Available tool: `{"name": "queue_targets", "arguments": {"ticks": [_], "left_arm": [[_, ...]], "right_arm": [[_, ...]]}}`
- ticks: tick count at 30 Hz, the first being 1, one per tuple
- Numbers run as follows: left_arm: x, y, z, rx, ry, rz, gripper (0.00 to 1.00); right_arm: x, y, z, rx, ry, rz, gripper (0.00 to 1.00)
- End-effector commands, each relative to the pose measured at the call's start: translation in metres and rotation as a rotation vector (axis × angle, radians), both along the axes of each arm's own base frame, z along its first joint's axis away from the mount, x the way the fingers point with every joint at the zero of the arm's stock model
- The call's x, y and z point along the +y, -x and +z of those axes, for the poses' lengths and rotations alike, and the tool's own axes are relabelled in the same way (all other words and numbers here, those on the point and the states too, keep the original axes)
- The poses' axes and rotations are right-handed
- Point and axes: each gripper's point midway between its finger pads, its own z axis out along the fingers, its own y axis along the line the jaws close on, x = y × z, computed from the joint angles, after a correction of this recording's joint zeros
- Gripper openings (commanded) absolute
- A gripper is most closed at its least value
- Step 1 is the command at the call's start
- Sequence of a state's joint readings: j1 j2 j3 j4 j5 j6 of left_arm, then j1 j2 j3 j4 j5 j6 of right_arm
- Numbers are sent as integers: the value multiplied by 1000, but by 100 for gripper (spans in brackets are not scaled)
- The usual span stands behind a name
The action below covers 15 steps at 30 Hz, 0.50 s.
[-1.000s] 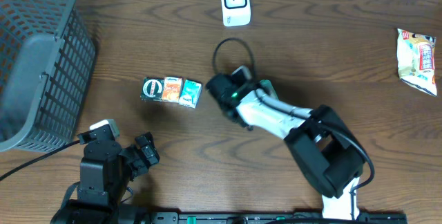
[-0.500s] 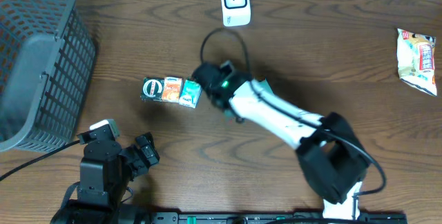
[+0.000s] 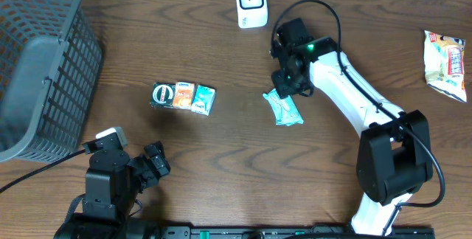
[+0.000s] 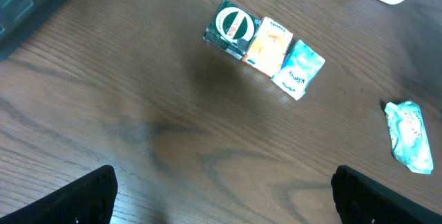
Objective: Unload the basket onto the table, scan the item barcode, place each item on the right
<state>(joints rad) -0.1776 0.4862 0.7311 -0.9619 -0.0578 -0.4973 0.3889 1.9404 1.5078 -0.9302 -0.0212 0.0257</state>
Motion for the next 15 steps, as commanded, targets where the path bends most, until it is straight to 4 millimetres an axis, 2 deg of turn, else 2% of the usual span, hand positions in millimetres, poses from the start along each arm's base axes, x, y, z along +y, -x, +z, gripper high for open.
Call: {"name": "queue_targets", "arguments": {"ticks": [1,5,12,15], "left_arm": [[1,0,2,-7,-2,3,98],[1,0,2,-7,-2,2,98],[1,0,2,-7,-2,3,98],[1,0,2,-7,-2,3,98]], "right_arm": [[4,17,-16,61,-55,61,51],[5,26,-37,67,-53,70,50],[5,36,-60,64,-53,82,49],[4,39,-65,67,-53,82,37]]}}
